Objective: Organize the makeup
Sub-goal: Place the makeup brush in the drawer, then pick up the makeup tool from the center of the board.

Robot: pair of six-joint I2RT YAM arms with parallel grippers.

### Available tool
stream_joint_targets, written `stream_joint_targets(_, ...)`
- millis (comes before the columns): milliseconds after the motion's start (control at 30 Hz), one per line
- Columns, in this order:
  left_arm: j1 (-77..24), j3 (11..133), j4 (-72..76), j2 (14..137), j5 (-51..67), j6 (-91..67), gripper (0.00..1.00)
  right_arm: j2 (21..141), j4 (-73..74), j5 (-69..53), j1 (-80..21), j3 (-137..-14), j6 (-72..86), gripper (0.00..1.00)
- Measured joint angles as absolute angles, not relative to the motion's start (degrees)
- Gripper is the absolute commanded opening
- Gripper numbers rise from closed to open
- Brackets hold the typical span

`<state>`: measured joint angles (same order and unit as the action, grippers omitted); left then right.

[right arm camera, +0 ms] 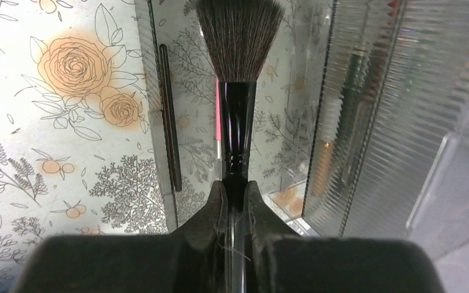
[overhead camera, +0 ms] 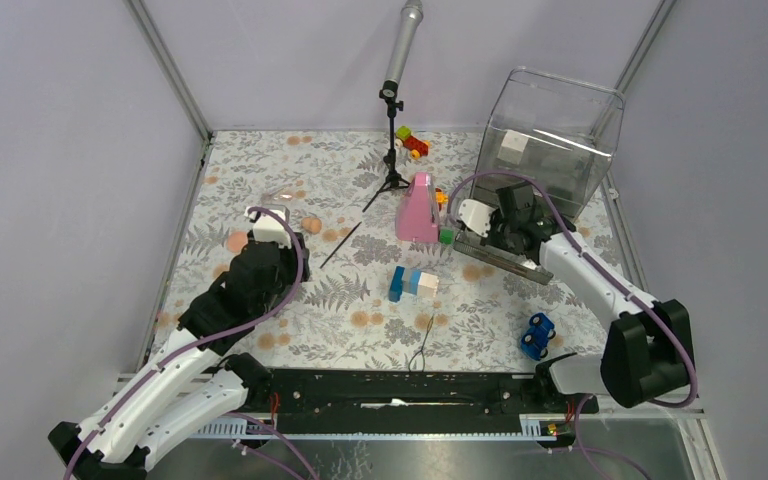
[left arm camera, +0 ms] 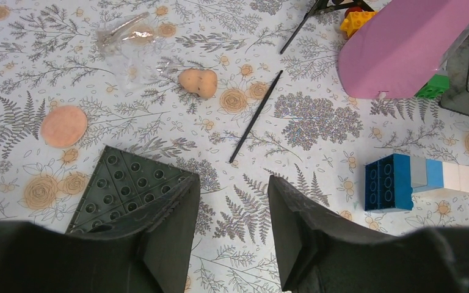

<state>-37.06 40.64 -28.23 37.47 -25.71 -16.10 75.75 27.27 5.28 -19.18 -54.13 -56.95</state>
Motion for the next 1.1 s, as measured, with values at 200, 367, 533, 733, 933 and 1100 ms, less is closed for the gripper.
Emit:
stream_joint_targets(200, -37.06, 40.64, -28.10, 37.50, -25.50, -15.94, 0.56, 80.90, 26.48, 4.80, -18.46, -54.15, -57.84, 0.40)
stream_joint_targets(367, -37.06, 40.64, -28.10, 37.54, -25.50, -15.84, 0.59, 81.78, 24.23, 5.23, -18.22, -54.13, -56.51, 0.54)
stream_joint_targets(533, -37.04, 40.64, -28.10, 37.54, -25.50, -15.84, 0.62, 80.38, 18.52, 7.97, -18.15, -52.47, -53.93, 0.63)
stream_joint_targets(733, -37.04, 40.64, -28.12, 37.54, -26.37, -15.90, 0.70, 74.70, 14.09, 7.22, -18.02, -52.31, -40.10, 0.67)
stream_joint_targets(933, -37.01, 40.64, -28.14, 37.54, -28.14, -16.40, 0.85, 65.01, 6.70, 0.56, -19.86, -51.75, -15.11, 0.72)
stream_joint_targets(1100, -36.95, 40.64, -28.16, 37.52, -29.93, -16.75, 0.93, 64.62, 2.83, 1.15, -38.68, -50.19, -6.24, 0.75)
